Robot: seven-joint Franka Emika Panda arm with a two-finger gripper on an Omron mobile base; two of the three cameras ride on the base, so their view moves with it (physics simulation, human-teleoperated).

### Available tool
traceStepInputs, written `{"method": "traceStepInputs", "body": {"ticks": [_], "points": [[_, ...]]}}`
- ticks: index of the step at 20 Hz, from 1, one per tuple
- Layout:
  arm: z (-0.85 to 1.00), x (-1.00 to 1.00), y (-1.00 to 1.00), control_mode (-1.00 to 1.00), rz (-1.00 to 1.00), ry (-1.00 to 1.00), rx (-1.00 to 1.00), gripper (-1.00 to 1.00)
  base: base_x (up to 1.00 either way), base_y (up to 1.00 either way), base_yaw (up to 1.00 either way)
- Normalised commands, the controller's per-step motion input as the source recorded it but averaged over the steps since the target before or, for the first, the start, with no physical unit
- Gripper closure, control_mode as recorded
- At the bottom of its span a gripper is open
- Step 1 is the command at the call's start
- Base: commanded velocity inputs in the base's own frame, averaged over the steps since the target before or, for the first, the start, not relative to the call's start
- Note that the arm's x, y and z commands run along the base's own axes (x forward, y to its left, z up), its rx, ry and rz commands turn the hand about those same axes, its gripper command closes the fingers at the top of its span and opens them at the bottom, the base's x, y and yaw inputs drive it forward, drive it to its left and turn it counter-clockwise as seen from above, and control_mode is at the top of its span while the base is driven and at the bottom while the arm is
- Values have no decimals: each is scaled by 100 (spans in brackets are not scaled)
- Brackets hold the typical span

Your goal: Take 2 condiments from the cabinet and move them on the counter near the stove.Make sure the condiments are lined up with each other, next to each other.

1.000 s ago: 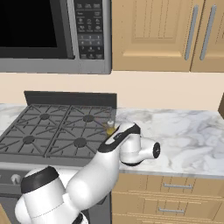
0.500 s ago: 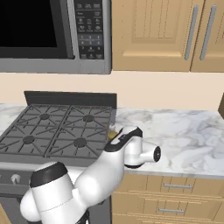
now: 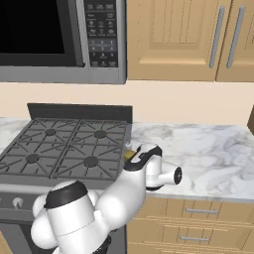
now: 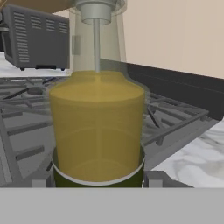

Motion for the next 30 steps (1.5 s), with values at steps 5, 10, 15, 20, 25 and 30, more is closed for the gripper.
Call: {"method": "traceStepInputs", "body": {"ticks": [5,10,15,20,25,30], "points": [[-3,14,-9,-100,0,0,0,100,0,0,0],[-5,20,-10,-100,0,0,0,100,0,0,0],[-14,14,-2,-100,0,-1,0,100,0,0,0],[-21,11,0,-100,0,0,0,100,0,0,0],[-26,2,0,-100,0,0,0,100,0,0,0],[-9,0,0,-100,0,4,0,100,0,0,0]]}}
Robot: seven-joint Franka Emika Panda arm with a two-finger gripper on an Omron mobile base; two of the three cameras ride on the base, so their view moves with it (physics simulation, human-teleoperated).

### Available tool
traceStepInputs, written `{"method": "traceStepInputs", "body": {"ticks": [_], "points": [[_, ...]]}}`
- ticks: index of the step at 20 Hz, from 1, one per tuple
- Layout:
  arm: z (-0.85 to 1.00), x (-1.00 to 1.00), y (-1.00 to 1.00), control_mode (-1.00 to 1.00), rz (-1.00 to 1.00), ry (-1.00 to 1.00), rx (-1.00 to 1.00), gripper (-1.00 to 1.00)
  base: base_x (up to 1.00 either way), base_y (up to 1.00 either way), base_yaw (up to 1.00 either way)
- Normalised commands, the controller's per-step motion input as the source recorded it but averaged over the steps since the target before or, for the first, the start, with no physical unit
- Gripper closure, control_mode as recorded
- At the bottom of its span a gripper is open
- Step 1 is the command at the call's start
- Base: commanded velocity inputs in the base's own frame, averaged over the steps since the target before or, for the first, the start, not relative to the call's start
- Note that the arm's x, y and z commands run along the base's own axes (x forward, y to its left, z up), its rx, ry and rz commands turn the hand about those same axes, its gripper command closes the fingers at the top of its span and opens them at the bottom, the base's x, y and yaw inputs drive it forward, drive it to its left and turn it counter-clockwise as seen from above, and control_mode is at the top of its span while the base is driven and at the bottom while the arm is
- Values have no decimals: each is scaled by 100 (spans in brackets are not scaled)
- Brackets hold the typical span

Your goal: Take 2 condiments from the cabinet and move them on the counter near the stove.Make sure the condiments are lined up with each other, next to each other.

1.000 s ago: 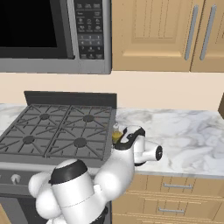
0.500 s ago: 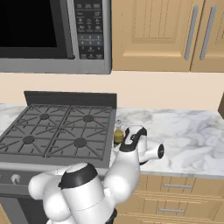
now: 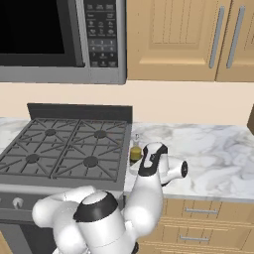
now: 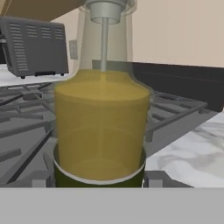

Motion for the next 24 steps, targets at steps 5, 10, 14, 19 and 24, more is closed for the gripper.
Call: {"method": "traceStepInputs", "body": {"ticks": [5,10,14,19,24], "points": [[-1,0,0,-100,0,3,0,-100,0,0,0],[-1,-3,0,-100,0,-1,0,-100,0,0,0],[0,-34,0,-100,0,-14,0,-100,0,0,0],[0,-15,0,-100,0,-6,0,-100,0,0,0],[11,0,-2,-100,0,-1,0,-100,0,0,0]]}}
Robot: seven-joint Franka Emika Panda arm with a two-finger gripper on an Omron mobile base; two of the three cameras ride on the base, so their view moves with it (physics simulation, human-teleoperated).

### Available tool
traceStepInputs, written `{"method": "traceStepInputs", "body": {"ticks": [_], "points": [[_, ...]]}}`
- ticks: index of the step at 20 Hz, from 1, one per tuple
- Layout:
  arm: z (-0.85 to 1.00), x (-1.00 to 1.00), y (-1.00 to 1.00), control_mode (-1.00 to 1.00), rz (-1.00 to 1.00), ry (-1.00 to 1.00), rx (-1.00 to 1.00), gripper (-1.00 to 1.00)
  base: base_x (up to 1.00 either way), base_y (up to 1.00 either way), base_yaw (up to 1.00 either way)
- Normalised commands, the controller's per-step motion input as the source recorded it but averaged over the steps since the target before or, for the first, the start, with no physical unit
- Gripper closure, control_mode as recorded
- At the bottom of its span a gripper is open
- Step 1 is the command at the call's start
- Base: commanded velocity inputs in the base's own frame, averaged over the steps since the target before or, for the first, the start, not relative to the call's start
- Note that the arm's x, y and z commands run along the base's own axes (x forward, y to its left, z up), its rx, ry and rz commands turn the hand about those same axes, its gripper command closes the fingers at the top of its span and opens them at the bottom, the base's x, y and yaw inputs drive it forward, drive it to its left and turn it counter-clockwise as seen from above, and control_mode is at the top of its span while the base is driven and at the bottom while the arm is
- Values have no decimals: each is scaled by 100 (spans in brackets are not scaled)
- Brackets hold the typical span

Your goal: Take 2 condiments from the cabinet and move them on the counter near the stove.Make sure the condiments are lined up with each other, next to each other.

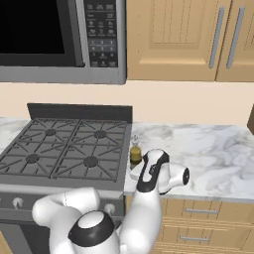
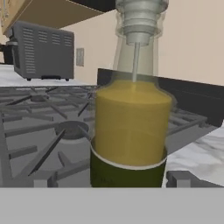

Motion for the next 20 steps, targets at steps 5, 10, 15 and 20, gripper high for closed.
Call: {"method": "traceStepInputs", "body": {"ticks": [5,10,15,20], "points": [[36,-2,-18,-100,-2,0,0,-100,0,0,0],[34,-17,-19,-100,-6,0,0,-100,0,0,0],[45,-53,-20,-100,-19,2,0,-100,0,0,0],[53,-53,-1,-100,-29,9,0,-100,0,0,0]]}}
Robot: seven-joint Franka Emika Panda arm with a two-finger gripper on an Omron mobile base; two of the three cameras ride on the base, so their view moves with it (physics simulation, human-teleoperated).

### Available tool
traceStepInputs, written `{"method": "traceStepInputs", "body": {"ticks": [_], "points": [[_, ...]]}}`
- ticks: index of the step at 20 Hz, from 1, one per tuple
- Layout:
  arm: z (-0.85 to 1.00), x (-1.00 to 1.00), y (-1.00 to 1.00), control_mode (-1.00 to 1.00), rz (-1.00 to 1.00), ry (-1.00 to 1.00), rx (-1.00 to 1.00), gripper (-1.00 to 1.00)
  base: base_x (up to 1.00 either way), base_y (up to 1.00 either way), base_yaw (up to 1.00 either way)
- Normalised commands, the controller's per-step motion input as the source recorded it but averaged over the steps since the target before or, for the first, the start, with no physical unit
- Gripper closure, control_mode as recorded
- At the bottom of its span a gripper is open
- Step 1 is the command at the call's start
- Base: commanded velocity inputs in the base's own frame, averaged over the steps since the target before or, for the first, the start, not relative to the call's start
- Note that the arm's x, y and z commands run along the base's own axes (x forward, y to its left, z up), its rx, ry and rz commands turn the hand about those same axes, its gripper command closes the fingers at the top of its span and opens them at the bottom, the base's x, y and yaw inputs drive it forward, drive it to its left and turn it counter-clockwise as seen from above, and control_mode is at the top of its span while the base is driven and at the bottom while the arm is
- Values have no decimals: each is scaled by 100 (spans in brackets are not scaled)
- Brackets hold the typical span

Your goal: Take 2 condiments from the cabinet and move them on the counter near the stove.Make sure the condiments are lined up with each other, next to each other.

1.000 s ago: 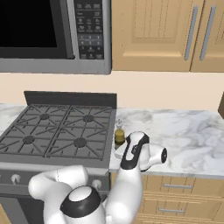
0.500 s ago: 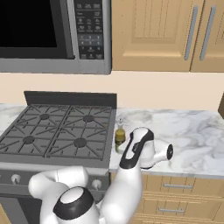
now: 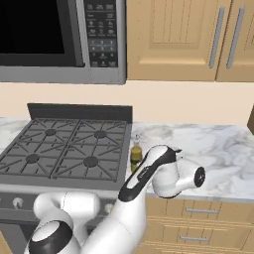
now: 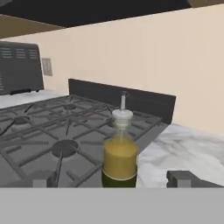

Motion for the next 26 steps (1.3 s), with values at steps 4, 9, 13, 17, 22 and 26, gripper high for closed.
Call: {"method": "traceStepInputs", "body": {"ticks": [4,9,13,17,22,26], "points": [[68,-47,6,-100,-29,7,-1,-100,0,0,0],[68,-50,20,-100,-27,7,-6,-100,0,0,0],[42,-39,46,-100,-16,2,-9,-100,0,0,0],[38,-34,51,-100,-3,0,-4,-100,0,0,0],[29,-28,46,-100,-3,5,-8,-100,0,0,0],[34,-19,38,-100,-9,19,-14,-100,0,0,0]]}}
